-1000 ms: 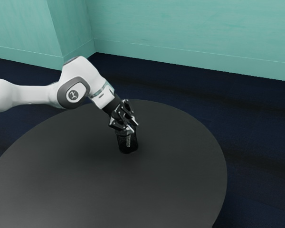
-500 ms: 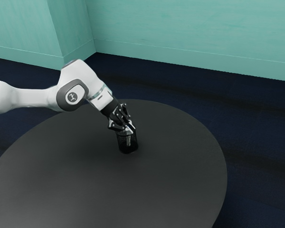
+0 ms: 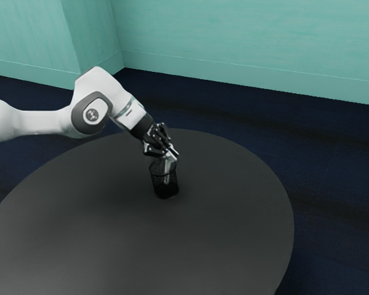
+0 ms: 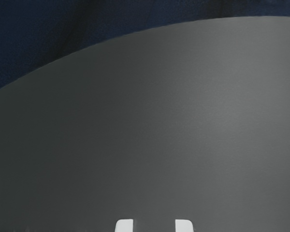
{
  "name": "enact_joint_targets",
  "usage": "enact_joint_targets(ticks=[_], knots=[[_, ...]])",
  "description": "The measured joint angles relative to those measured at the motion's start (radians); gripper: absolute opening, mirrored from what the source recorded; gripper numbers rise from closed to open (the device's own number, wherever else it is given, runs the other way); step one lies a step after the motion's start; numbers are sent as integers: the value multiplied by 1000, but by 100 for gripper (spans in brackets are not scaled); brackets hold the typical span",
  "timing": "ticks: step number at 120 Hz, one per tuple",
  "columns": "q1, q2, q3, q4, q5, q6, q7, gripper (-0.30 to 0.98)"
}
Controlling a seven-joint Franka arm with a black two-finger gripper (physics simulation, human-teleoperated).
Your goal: Take the marker out of the pen holder and place it to the left of the pen holder.
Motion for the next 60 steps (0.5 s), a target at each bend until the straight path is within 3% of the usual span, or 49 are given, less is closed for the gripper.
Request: enact_joint_targets(ticks=[34, 60], knots=[[38, -81, -53, 73, -30, -40, -12, -9], [100, -167, -15, 73, -101, -104, -31, -8]])
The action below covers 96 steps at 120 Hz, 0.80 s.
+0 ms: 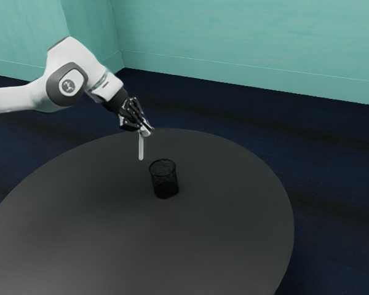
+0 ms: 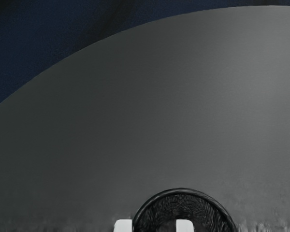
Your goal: Take the marker out of the pen holder and place it to the left of the pen holder.
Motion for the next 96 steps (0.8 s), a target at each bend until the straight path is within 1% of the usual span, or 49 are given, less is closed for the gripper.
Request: enact_joint_targets(ticks=[16, 34, 48, 59, 72, 84, 96], knots=[[38, -31, 10, 8, -16, -110, -65, -8], [41, -31, 11, 12, -25, -216, -168, -8], [32, -22, 18, 12, -53, -277, -259, -7], [11, -15, 44, 13, -89, -315, -333, -7], [-13, -4, 64, 22, -112, -344, -407, -6], [-47, 13, 103, 22, -141, -359, -465, -5], [-106, 31, 170, 21, -184, -367, -515, -4]])
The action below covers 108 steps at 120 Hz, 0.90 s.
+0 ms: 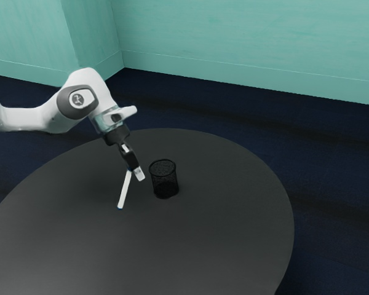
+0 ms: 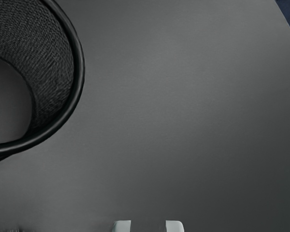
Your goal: Take the marker out of the pen holder and place it to the left of the pen holder.
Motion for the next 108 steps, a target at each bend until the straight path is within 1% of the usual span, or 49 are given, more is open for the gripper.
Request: enact_joint_targets(ticks=[11, 24, 54, 72, 84, 92, 96, 100, 108], knots=[[-26, 31, 39, 1, -35, -1, -41, -4], [-32, 72, 67, 3, -54, -2, -85, -3], [-64, 148, 136, 6, -68, 23, -155, 4], [-93, 197, 171, 50, -68, 31, -184, 9], [-97, 189, 180, 76, -69, 31, -195, 30], [-99, 139, 202, 82, -71, 29, -200, 40], [-105, 63, 239, 83, -81, 28, -201, 44], [-144, -83, 318, 82, -110, 20, -201, 48], [-315, -416, 556, 83, -183, -21, -202, 53]])
